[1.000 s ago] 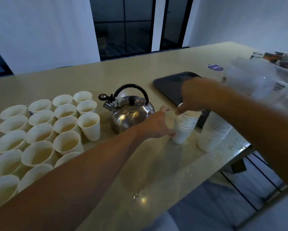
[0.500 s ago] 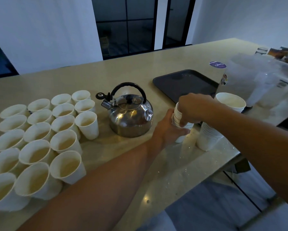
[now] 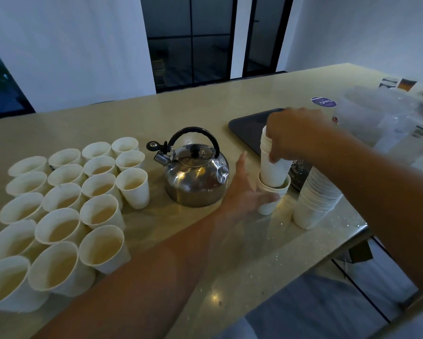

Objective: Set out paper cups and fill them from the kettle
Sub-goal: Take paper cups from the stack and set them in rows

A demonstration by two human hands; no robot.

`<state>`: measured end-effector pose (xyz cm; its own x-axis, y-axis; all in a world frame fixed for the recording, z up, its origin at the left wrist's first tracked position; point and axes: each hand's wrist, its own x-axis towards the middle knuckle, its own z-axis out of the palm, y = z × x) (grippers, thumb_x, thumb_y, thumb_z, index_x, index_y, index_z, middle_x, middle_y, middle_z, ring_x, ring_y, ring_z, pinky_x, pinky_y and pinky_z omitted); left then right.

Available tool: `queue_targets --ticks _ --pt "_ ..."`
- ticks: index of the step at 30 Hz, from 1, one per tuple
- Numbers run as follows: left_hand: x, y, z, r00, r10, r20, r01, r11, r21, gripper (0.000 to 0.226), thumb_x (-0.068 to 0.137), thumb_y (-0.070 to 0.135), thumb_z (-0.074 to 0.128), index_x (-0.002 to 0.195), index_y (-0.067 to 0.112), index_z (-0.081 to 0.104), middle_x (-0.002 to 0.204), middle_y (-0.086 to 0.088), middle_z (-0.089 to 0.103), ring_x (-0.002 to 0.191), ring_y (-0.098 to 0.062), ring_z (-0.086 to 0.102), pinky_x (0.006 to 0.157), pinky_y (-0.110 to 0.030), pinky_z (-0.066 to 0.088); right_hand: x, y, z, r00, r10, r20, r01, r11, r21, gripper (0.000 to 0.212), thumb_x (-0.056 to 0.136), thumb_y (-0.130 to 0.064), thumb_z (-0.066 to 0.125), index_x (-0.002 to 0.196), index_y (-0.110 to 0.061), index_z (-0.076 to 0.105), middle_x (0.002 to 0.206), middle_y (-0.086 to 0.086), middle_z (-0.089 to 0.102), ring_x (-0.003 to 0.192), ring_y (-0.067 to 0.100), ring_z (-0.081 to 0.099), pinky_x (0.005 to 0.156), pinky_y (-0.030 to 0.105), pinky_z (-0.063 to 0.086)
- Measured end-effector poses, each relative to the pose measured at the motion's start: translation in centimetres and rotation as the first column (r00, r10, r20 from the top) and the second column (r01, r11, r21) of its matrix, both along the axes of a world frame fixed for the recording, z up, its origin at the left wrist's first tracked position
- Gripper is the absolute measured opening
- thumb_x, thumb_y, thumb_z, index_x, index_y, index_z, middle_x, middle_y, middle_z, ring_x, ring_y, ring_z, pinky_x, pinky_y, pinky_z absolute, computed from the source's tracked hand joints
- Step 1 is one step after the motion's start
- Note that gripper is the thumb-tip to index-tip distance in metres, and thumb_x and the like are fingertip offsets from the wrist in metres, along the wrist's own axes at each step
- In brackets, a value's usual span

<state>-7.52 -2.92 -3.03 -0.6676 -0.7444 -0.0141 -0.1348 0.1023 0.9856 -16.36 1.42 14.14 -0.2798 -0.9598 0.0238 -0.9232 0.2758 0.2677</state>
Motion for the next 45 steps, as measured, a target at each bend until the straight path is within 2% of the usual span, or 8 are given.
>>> queue_targets --ticks 8,14,16,20,23,34,41,45 --pt "6.8 -0.2 4.0 0.954 0.284 -0.097 -0.298 0.862 -0.410 0.121 0.067 0.056 0.082 0.153 0.045 -0.003 0.151 0.005 0.036 0.135 -0.008 0.039 0.105 -0.040 0.044 5.6 0.0 2.0 0.990 0.091 0.110 -0.053 0.949 -0.309 0.033 0.079 -0.044 0.079 0.093 -0.018 0.065 0.077 0.003 0.060 0.059 0.017 0.051 0.059 0.029 0.040" --pt "14.0 0.4 4.1 0.925 0.370 -0.085 -0.362 0.791 -0.494 0.111 0.067 0.048 0.081 0.153 0.039 0.012 0.147 0.012 0.042 0.132 -0.011 0.046 0.103 -0.046 0.046 10.5 0.6 -1.2 0.878 0.199 0.436 -0.143 0.977 -0.158 0.033 0.076 -0.046 0.080 0.097 -0.023 0.072 0.080 -0.007 0.065 0.071 0.014 0.061 0.069 0.038 0.056" --pt "15.9 1.0 3.7 0.936 0.346 -0.066 -0.339 0.833 -0.437 0.107 0.069 0.046 0.080 0.152 0.042 0.013 0.148 0.012 0.042 0.131 -0.010 0.048 0.102 -0.044 0.048 12.1 0.5 -2.3 0.783 0.254 0.568 -0.222 0.967 -0.127 0.025 0.077 -0.042 0.080 0.093 -0.025 0.073 0.081 -0.007 0.067 0.075 0.014 0.064 0.074 0.040 0.056" --pt "19.3 2.5 2.6 0.908 0.418 -0.015 -0.394 0.844 -0.365 0.089 0.074 0.029 0.085 0.140 0.049 0.028 0.118 0.030 0.053 0.106 0.018 0.052 0.081 -0.005 0.044 14.2 0.4 -4.9 0.521 0.307 0.797 -0.257 0.946 -0.197 0.006 0.091 -0.032 0.068 0.087 -0.032 0.072 0.062 -0.022 0.065 0.056 -0.002 0.060 0.057 0.013 0.045" --pt "20.8 3.8 1.9 0.858 0.508 0.067 -0.475 0.837 -0.272 0.092 0.074 0.042 0.082 0.147 0.042 0.027 0.115 0.026 0.049 0.099 0.005 0.056 0.076 -0.010 0.044 15.0 0.3 -7.2 0.406 0.302 0.863 -0.200 0.950 -0.239 0.015 0.097 -0.022 0.061 0.092 -0.029 0.073 0.061 -0.021 0.063 0.052 -0.002 0.055 0.058 0.015 0.041" --pt "20.4 4.8 3.6 0.864 0.496 0.082 -0.487 0.867 -0.109 0.061 0.073 0.041 0.082 0.113 0.046 0.036 0.092 0.021 0.057 0.078 0.013 0.058 0.053 -0.008 0.045 15.4 0.8 -6.5 0.446 0.376 0.813 -0.025 0.913 -0.408 0.018 0.100 -0.017 0.054 0.095 -0.027 0.068 0.087 -0.011 0.064 0.074 -0.001 0.056 0.056 0.001 0.039" --pt "21.7 5.2 4.9 0.882 0.471 -0.021 -0.471 0.880 -0.061 0.067 0.071 0.038 0.085 0.119 0.042 0.039 0.101 0.019 0.056 0.090 0.015 0.054 0.062 -0.008 0.049 14.2 0.6 -5.1 0.529 0.546 0.649 0.239 0.638 -0.732 0.012 0.096 -0.025 0.061 0.107 -0.030 0.065 0.091 -0.017 0.063 0.082 -0.004 0.057 0.070 0.002 0.042" --pt "23.6 4.5 6.5 0.861 0.500 -0.087 -0.506 0.859 -0.074 0.077 0.066 0.030 0.090 0.124 0.035 0.040 0.107 0.019 0.057 0.091 0.009 0.057 0.071 -0.015 0.052 14.2 -0.1 -6.0 0.481 0.515 0.710 0.253 0.694 -0.675 0.015 0.088 -0.026 0.072 0.100 -0.035 0.067 0.089 -0.014 0.066 0.071 -0.002 0.059 0.063 0.008 0.046"
